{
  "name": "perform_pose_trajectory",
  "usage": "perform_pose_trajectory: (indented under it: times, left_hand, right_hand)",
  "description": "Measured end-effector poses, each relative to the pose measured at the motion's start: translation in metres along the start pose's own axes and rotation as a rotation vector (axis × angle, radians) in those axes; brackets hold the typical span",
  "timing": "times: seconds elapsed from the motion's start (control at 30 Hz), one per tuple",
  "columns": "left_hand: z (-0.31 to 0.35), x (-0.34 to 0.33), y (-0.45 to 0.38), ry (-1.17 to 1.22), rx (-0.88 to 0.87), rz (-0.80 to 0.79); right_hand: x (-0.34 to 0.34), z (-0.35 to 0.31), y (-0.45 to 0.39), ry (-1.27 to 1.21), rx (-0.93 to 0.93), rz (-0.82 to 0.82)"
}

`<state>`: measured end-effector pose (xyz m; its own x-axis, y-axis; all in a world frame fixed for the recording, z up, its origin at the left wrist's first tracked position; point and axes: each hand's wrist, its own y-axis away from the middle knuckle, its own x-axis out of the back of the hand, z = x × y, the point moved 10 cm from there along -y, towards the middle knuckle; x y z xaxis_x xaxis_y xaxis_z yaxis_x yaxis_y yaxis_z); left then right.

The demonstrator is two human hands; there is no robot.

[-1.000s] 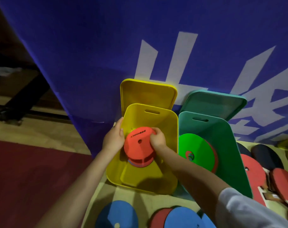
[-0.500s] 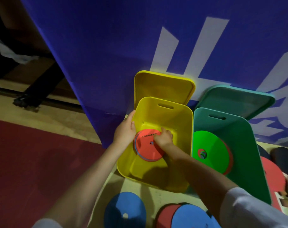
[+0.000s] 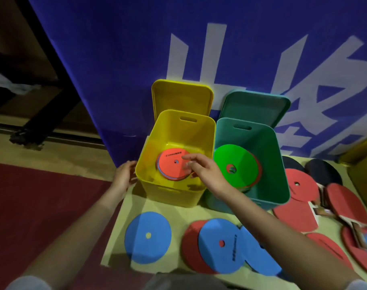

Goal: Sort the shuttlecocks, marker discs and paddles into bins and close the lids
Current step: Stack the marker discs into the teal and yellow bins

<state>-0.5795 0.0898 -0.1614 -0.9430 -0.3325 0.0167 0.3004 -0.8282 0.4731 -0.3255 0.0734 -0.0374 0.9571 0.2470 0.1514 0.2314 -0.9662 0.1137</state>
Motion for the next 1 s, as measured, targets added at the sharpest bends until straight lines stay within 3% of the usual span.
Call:
perform_pose_trajectory:
  times: [0.13, 0.23, 0.33, 0.47, 0.63, 0.73, 0.83, 1.0]
  left_hand:
    - [-0.078, 0.026, 0.036, -0.153, 0.095, 0.059]
    - [-0.114, 0.031, 0.049, -0.518, -0.009, 0.040]
    - [-0.131, 0.020, 0.059, -0.832, -0.100, -0.007]
    - [-0.143, 0.003, 0.060, -1.178, -0.122, -0.074]
    - [-0.150, -0.012, 0.062, -1.449, -0.100, -0.096]
    - [-0.145, -0.007, 0.060, -1.490, -0.139, -0.040]
    - [-0.143, 0.007, 0.054, -1.376, -0.143, -0.044]
    - [-0.120, 0.001, 0.065, -1.088, -0.287, -0.214]
  right_hand:
    - [-0.024, 0.043, 0.044, 0.002, -0.065, -0.091]
    - [-0.037, 0.097, 0.073, 0.064, -0.148, -0.194]
    - [-0.020, 0.156, 0.089, 0.180, -0.239, -0.149]
    - [0.030, 0.207, 0.090, 0.759, -0.302, -0.026]
    - [0.054, 0.236, 0.098, 1.184, -0.414, -0.150]
    - [0.056, 0.227, 0.098, 1.273, -0.334, -0.090]
    - [0.047, 0.216, 0.101, 1.283, -0.254, -0.085]
    - [0.028, 0.174, 0.096, 1.068, -0.120, -0.285]
